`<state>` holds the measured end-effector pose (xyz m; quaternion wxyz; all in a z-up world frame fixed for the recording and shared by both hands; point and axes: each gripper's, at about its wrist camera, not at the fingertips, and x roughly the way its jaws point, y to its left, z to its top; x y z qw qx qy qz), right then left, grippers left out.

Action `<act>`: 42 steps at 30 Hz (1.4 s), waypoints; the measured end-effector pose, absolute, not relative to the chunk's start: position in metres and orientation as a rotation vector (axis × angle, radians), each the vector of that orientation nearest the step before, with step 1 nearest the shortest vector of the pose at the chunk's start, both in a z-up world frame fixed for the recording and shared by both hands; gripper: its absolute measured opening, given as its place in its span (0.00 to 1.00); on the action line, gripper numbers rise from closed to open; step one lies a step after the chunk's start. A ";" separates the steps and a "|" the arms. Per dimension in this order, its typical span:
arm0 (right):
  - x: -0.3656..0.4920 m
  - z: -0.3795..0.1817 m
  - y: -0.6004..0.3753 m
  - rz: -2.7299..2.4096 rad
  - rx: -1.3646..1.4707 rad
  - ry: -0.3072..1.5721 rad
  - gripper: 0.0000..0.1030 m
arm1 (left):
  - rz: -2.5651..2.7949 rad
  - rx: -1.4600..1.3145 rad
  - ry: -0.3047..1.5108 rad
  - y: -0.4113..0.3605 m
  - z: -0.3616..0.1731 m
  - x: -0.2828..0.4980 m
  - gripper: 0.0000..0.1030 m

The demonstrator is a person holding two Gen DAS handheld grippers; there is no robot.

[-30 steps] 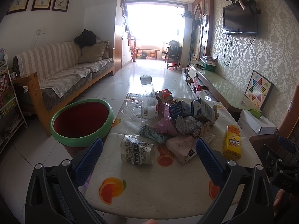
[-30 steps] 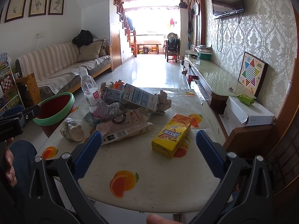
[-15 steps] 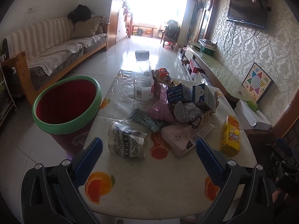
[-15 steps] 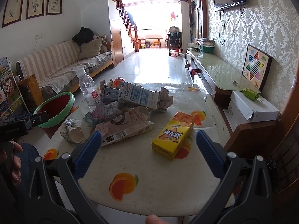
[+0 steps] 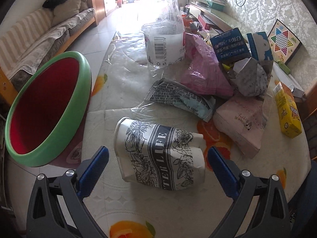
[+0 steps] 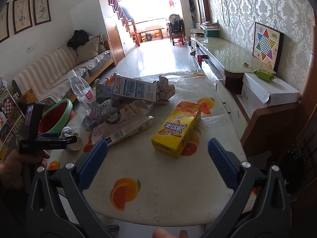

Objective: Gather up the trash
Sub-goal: 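Grasp the printed paper cup with the left gripper while the right gripper grasps the yellow carton, then carry the paper cup over the red bucket and release it with the left gripper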

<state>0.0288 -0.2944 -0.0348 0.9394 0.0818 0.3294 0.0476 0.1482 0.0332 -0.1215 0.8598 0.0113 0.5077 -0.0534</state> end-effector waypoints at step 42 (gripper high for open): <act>0.177 -0.120 -0.291 -0.178 0.083 1.058 0.67 | -0.283 -0.184 0.876 0.033 -0.054 0.089 0.77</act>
